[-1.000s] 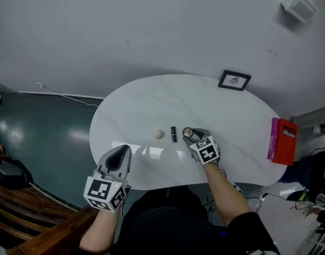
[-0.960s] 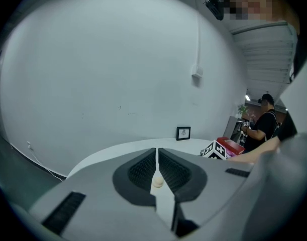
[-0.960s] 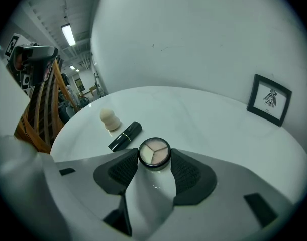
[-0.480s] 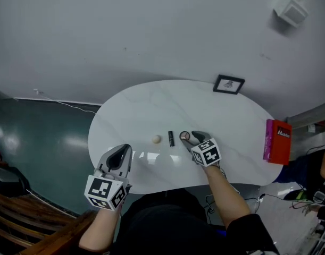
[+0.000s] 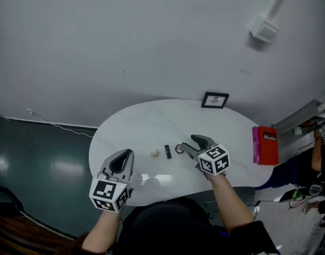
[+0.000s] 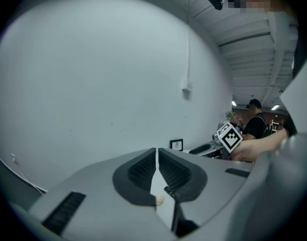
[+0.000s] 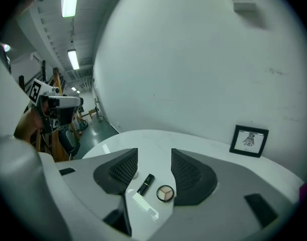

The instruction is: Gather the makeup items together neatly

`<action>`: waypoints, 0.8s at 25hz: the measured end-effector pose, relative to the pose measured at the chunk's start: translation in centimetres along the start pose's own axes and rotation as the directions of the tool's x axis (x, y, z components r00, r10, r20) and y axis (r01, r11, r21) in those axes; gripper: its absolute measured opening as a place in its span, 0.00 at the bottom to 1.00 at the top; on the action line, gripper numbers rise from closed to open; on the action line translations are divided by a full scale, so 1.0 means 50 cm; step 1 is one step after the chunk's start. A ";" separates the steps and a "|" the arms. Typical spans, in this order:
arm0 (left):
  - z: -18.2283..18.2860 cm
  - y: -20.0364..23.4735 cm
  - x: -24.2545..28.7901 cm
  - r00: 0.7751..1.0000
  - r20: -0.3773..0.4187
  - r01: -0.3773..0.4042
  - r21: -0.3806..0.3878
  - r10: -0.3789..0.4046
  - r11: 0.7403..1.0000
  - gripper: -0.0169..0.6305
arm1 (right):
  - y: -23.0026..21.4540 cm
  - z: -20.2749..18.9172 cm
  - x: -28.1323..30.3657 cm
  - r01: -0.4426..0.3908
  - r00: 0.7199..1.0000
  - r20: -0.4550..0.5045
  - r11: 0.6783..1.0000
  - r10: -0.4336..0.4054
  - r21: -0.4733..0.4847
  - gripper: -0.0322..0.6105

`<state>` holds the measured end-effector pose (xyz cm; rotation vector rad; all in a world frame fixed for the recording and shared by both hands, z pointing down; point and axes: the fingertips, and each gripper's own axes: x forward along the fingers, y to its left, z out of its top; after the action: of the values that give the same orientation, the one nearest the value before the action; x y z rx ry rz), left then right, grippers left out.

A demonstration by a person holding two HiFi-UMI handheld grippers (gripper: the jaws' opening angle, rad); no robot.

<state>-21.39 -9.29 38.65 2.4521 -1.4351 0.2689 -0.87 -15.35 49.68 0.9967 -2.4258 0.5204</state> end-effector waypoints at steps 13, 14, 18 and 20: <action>0.081 -0.023 -0.008 0.996 0.082 0.043 0.025 -0.045 0.999 0.07 | 0.105 0.183 -0.122 -0.031 0.966 0.255 0.999 0.040 -0.041 0.34; 0.089 -0.026 -0.008 0.996 0.088 0.033 0.027 -0.035 0.999 0.07 | 0.107 0.191 -0.131 -0.037 0.962 0.270 0.998 0.048 -0.046 0.32; 0.131 -0.035 0.003 0.991 0.130 -0.020 0.013 0.018 1.000 0.07 | 0.101 0.222 -0.170 -0.040 0.943 0.329 0.997 0.059 -0.064 0.28; 0.155 -0.047 0.013 0.988 0.151 -0.038 0.017 0.035 0.999 0.07 | 0.087 0.243 -0.199 -0.030 0.929 0.365 0.997 0.056 -0.077 0.27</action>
<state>-18.87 -11.35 31.20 2.5109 -1.5465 0.1080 -1.04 -13.07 33.53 1.0932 -2.7782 0.2779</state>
